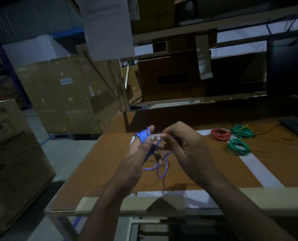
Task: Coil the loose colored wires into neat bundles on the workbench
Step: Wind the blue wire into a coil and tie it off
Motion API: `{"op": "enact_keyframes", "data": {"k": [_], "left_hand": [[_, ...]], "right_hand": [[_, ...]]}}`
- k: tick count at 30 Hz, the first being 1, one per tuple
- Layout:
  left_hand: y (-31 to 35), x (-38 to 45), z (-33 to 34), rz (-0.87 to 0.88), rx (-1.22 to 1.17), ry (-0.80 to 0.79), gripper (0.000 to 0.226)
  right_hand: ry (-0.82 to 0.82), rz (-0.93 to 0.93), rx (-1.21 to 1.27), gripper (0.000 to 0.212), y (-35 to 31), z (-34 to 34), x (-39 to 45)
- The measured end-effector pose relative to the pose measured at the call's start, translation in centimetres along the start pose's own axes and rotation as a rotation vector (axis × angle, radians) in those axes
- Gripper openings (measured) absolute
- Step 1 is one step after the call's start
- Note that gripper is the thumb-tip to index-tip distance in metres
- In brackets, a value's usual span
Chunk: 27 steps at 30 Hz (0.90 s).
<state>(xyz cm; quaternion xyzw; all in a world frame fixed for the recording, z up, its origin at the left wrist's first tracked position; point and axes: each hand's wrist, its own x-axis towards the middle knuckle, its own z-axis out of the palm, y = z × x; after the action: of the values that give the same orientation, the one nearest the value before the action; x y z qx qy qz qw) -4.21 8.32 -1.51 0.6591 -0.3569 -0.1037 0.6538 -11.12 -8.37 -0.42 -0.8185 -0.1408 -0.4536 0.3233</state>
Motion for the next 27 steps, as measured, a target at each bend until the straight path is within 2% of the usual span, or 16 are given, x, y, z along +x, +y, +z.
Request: {"op": "enact_keyframes", "data": {"k": [2, 5, 7, 10, 12, 15, 17, 19, 21, 23, 26, 27], "left_hand": [[0.5, -0.1, 0.4, 0.035, 0.029, -0.08, 0.04], [1.1, -0.1, 0.8, 0.091, -0.003, -0.084, 0.024], [1.0, -0.1, 0.4, 0.079, -0.035, -0.116, 0.024], [0.8, 0.0, 0.1, 0.028, -0.074, -0.114, 0.027], [1.1, -0.3, 0.3, 0.005, -0.24, -0.098, 0.024], [2.1, -0.5, 0.0, 0.045, -0.666, -0.134, 0.017], [2.7, -0.5, -0.4, 0.075, -0.861, -0.134, 0.025], [3.2, -0.2, -0.7, 0.087, -0.945, -0.058, 0.032], [3.7, 0.1, -0.8, 0.124, -0.968, 0.095, 0.029], [4.2, 0.4, -1.3, 0.168, -1.013, 0.22, 0.035], [4.8, 0.7, -1.8, 0.229, -0.977, 0.263, 0.035], [4.8, 0.8, -2.0, 0.242, -0.966, 0.268, 0.031]], "right_hand": [[0.024, -0.016, -0.013, 0.006, 0.3, -0.1, 0.5], [0.031, 0.03, 0.009, 0.02, 0.7, -0.4, 1.0], [0.01, 0.084, 0.051, 0.026, 0.9, -0.4, 1.0], [-0.021, 0.187, 0.181, 0.021, 1.4, -0.2, 0.8], [-0.047, 0.233, 0.261, 0.026, 1.7, -0.2, 0.6], [-0.111, 0.296, 0.418, 0.031, 2.0, 0.4, 0.3], [-0.198, 0.323, 0.524, 0.028, 2.2, 1.0, -0.3], [-0.299, 0.345, 0.549, 0.013, 2.4, 1.9, -1.0], [-0.375, 0.406, 0.57, 0.016, 2.6, 2.5, -1.7], [-0.441, 0.463, 0.58, 0.018, 2.9, 2.7, -2.5], [-0.487, 0.372, 0.33, 0.007, 3.1, 2.2, -2.9], [-0.509, 0.317, 0.198, 0.014, 2.9, 1.8, -3.0]]}}
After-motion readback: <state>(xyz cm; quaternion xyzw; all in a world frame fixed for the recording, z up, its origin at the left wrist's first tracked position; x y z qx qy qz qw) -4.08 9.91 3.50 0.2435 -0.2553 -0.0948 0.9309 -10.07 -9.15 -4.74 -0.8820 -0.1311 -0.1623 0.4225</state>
